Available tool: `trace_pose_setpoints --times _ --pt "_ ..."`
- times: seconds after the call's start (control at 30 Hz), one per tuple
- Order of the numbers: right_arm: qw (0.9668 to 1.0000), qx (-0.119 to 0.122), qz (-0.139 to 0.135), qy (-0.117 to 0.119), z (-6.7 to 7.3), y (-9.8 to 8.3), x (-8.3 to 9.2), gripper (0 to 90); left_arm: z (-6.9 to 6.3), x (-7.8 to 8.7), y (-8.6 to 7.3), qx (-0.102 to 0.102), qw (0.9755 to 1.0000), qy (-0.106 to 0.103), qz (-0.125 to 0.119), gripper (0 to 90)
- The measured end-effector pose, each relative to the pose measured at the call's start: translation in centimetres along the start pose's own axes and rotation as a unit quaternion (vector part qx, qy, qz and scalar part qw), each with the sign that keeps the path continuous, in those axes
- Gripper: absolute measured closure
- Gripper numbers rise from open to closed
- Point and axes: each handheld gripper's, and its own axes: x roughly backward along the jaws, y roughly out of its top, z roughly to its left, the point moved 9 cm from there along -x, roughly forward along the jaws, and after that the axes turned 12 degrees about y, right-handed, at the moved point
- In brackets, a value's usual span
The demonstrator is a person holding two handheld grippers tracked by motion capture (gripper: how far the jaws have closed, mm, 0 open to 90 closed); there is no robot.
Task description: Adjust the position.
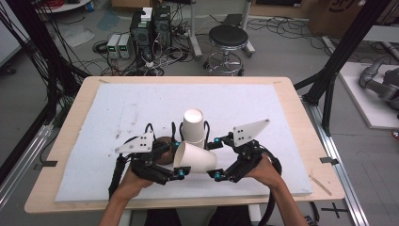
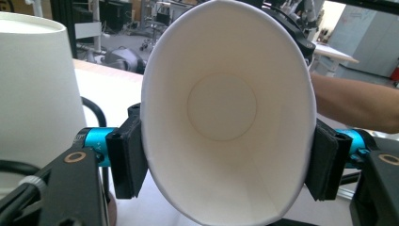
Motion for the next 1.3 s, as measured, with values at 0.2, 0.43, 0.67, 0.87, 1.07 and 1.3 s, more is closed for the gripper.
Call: trace_pose_setpoints --times 0.2,0.43,0.67,0.87,1.07,1.3 --pt "0.9999 -0.003 -0.011 -0.013 0.0 -0.1 1.1 13.9 0.4 1.0 0.1 -0.011 0.9997 0.016 0.014 28.8" --pt "0.9993 -0.004 -0.019 -0.032 -0.1 -0.3 2.4 14.0 0.9 2.2 0.4 -0.026 0.9982 0.038 0.038 28.7" --pt "0.9970 -0.016 -0.024 -0.072 -0.5 -0.9 4.1 14.0 1.5 3.8 0.8 -0.037 0.9959 0.061 0.056 28.6" --pt "0.9945 -0.023 -0.030 -0.098 -0.7 -1.5 5.4 14.1 2.3 5.2 0.6 -0.038 0.9934 0.081 0.071 28.6" --pt "0.9904 -0.038 -0.029 -0.130 -1.2 -2.6 6.9 14.2 3.0 6.4 0.3 -0.041 0.9905 0.100 0.086 28.5" --pt "0.9847 -0.056 -0.028 -0.163 -1.6 -3.8 8.6 14.7 3.8 7.7 0.1 -0.036 0.9885 0.115 0.091 28.6"
